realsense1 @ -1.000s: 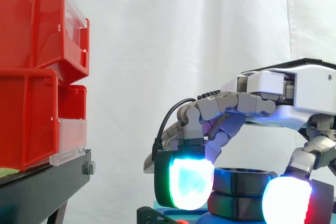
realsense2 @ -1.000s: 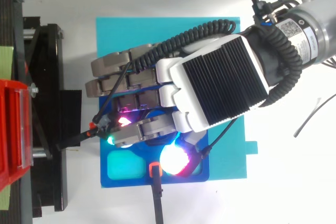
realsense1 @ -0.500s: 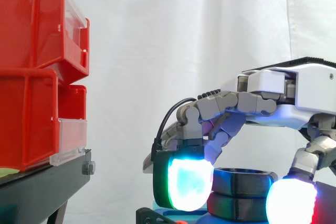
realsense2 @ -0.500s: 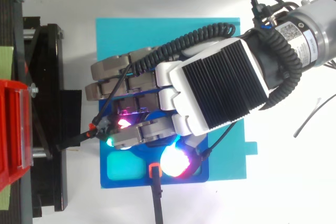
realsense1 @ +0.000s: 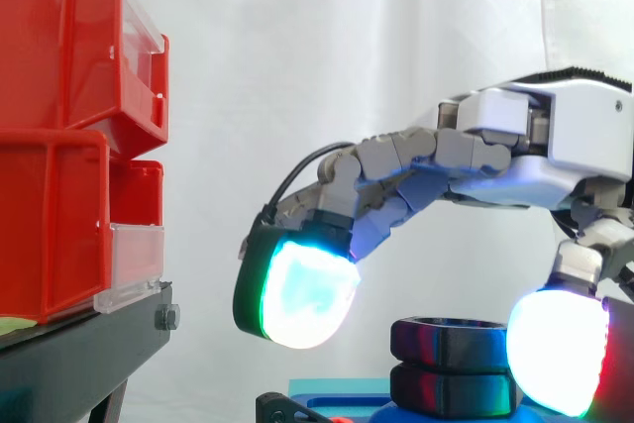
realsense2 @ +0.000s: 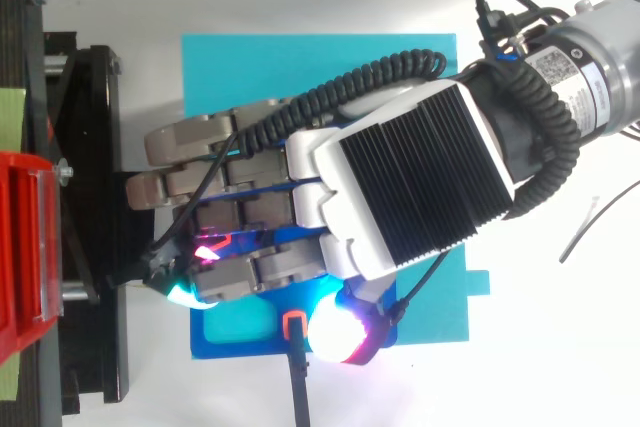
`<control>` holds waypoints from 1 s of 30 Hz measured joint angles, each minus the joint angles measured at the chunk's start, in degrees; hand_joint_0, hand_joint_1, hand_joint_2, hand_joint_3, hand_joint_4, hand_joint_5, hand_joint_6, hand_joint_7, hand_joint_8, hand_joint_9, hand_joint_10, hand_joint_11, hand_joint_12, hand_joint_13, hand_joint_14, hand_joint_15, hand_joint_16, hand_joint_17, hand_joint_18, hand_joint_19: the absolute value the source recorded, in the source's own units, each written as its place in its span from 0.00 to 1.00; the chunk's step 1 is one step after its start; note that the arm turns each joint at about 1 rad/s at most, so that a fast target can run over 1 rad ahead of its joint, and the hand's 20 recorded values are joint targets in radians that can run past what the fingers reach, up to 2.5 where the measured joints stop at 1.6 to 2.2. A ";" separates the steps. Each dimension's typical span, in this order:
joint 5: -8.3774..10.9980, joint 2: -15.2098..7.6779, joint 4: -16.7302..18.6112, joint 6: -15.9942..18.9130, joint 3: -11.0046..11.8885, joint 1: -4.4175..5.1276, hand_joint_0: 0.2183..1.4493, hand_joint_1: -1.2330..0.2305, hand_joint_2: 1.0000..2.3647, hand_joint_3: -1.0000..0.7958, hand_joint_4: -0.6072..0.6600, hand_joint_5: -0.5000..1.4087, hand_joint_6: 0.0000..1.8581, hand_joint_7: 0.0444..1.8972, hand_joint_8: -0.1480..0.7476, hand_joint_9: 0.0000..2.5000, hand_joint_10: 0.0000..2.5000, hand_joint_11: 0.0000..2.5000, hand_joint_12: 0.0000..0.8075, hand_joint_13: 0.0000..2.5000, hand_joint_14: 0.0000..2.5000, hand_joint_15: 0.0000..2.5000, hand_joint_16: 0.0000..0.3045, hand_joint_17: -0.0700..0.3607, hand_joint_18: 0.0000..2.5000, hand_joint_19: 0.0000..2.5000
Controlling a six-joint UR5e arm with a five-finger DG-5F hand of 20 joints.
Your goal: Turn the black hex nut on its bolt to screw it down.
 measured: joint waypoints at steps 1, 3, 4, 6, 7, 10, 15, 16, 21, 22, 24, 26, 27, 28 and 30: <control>0.00 0.00 -0.48 0.03 0.37 0.06 0.11 0.46 0.00 0.28 0.67 0.20 0.27 0.47 0.54 0.26 0.00 0.10 0.58 0.14 0.00 0.07 0.23 0.53 0.07 0.13; 0.00 0.00 -1.27 0.05 0.94 0.15 0.11 0.47 0.00 0.28 0.66 0.20 0.27 0.46 0.54 0.26 0.00 0.10 0.58 0.14 0.00 0.07 0.23 0.53 0.07 0.14; -0.01 0.02 -1.93 0.06 1.43 0.20 0.11 0.47 0.00 0.28 0.67 0.20 0.27 0.46 0.54 0.26 0.00 0.10 0.58 0.14 0.00 0.07 0.23 0.53 0.07 0.14; -0.04 0.05 -3.18 0.04 2.38 0.27 0.11 0.47 0.00 0.28 0.67 0.20 0.27 0.46 0.54 0.26 0.00 0.10 0.58 0.14 0.00 0.07 0.23 0.53 0.07 0.14; -0.11 0.06 -4.19 0.00 3.14 0.29 0.11 0.47 0.00 0.28 0.66 0.20 0.27 0.46 0.54 0.26 0.00 0.10 0.58 0.14 0.00 0.07 0.23 0.53 0.07 0.14; -0.55 0.11 -7.69 -0.43 5.31 0.26 0.11 0.47 0.00 0.28 0.66 0.20 0.27 0.46 0.54 0.26 0.00 0.10 0.58 0.14 0.00 0.07 0.23 0.53 0.07 0.14; -1.18 1.16 -14.63 -2.92 7.17 -0.02 0.11 0.47 0.00 0.28 0.66 0.20 0.27 0.46 0.54 0.26 0.00 0.10 0.58 0.15 0.00 0.07 0.23 0.53 0.08 0.14; -1.21 1.60 -16.43 -3.66 7.31 -0.12 0.12 0.47 0.00 0.28 0.66 0.20 0.27 0.46 0.54 0.26 0.00 0.10 0.58 0.15 0.00 0.07 0.23 0.53 0.08 0.14; -1.28 3.31 -21.46 -5.20 7.41 -0.69 0.12 0.47 0.00 0.28 0.66 0.20 0.27 0.46 0.54 0.26 0.00 0.10 0.58 0.15 0.00 0.07 0.23 0.53 0.08 0.14; -1.30 3.63 -22.16 -5.32 7.41 -0.85 0.12 0.48 0.00 0.28 0.66 0.20 0.27 0.46 0.54 0.26 0.00 0.10 0.58 0.15 0.00 0.07 0.23 0.53 0.08 0.14; -1.32 4.09 -23.09 -5.45 7.37 -1.10 0.12 0.48 0.00 0.28 0.66 0.20 0.27 0.46 0.54 0.26 0.00 0.10 0.57 0.15 0.00 0.07 0.23 0.53 0.08 0.14; -1.31 4.74 -24.35 -5.67 7.12 -1.46 0.12 0.48 0.00 0.28 0.66 0.20 0.27 0.46 0.54 0.26 0.00 0.10 0.58 0.15 0.00 0.07 0.23 0.52 0.08 0.14; -1.30 5.10 -24.88 -5.82 6.88 -1.64 0.12 0.48 0.00 0.28 0.66 0.20 0.27 0.46 0.54 0.26 0.00 0.10 0.58 0.15 0.00 0.07 0.23 0.52 0.08 0.14; -1.31 5.65 -25.49 -6.05 6.34 -1.90 0.12 0.48 0.00 0.28 0.66 0.20 0.27 0.46 0.54 0.26 0.00 0.10 0.58 0.15 0.00 0.07 0.23 0.52 0.08 0.14; -1.32 6.74 -26.02 -6.31 4.86 -2.31 0.13 0.48 0.00 0.28 0.66 0.20 0.27 0.46 0.54 0.26 0.00 0.10 0.57 0.15 0.00 0.07 0.23 0.52 0.08 0.14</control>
